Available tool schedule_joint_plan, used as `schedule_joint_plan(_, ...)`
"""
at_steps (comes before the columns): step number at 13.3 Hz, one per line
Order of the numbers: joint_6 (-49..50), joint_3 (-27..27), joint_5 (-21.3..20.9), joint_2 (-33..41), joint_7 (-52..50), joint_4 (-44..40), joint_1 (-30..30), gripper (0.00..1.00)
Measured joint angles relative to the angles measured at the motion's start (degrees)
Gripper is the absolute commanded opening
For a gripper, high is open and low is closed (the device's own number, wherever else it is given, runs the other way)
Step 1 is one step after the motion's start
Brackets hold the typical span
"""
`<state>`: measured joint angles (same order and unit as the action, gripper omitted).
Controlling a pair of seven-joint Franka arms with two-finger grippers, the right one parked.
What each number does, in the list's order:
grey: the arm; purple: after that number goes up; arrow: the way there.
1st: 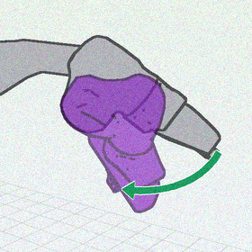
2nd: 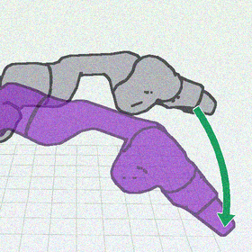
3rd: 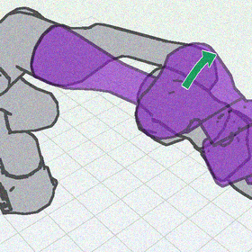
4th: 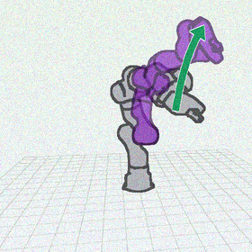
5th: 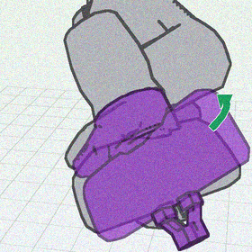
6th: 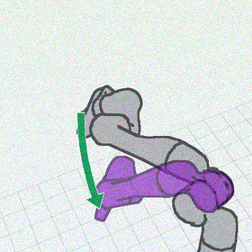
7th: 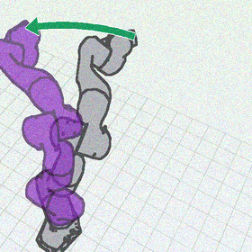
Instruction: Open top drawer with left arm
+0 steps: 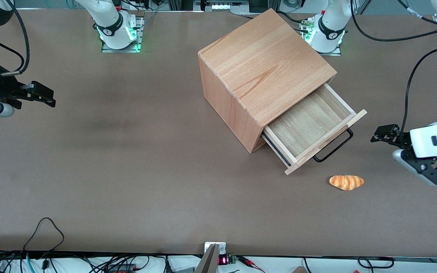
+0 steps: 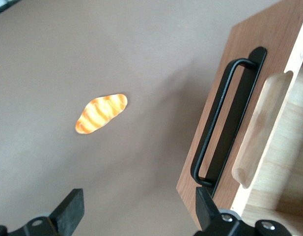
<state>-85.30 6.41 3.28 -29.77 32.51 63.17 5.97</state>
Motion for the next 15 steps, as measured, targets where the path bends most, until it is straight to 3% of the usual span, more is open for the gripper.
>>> schedule_joint_plan(8,1.2,-0.9,-0.3,5.9,-7.7,0.4,4.4,1.0)
schedule_joint_plan(15,0.1,0.4,-3.4,14.2,-21.3,8.3,4.0,1.0)
